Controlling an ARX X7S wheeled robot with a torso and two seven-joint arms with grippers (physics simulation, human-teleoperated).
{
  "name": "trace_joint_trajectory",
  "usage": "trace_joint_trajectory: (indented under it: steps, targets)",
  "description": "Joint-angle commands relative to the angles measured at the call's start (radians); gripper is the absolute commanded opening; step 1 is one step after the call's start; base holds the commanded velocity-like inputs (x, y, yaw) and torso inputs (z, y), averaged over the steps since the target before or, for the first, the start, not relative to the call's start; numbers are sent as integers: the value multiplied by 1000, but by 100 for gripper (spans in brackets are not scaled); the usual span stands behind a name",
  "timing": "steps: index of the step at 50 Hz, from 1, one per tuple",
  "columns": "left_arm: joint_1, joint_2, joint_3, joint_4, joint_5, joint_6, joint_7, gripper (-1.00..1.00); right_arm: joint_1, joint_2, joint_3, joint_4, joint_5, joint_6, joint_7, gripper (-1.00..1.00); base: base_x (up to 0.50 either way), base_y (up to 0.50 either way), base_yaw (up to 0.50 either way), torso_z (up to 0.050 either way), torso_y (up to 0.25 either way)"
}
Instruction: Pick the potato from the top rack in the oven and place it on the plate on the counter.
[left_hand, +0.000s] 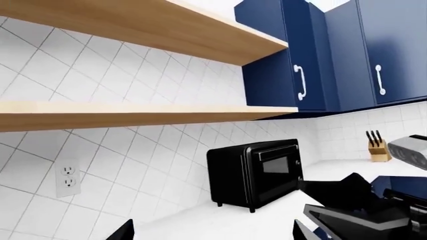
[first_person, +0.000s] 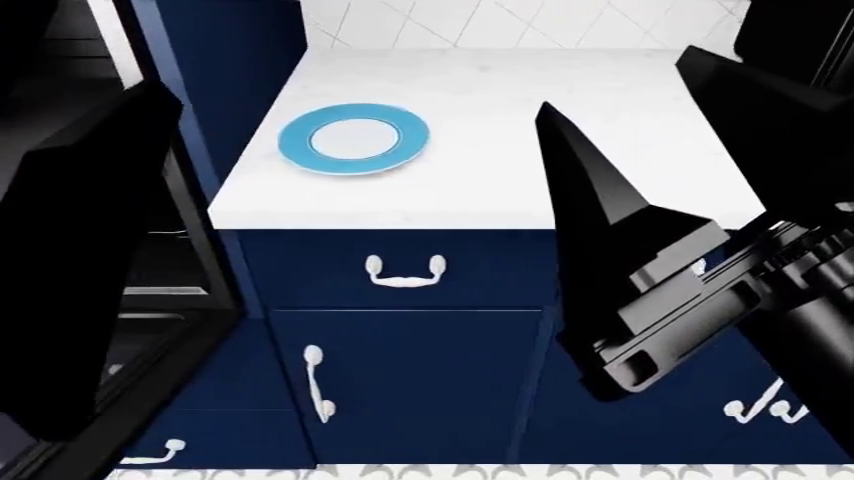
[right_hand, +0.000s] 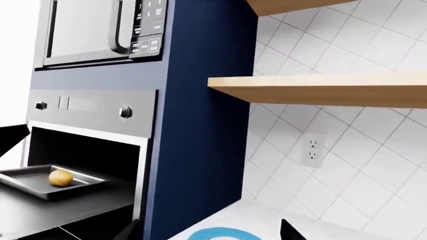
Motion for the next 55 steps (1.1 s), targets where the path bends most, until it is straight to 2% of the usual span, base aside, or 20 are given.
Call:
trace_joint_trajectory:
  steps: [1,55]
  targets:
    - [2,-2,-2,1,-2,4,2,100,-3,0,2,-3,-5,1,-8,100,0,500,0,0,0]
    - [31,2,-34,7,23,-10,42,100,-4,-14,-20,-3,-38,6,-26,100,0,500,0,0,0]
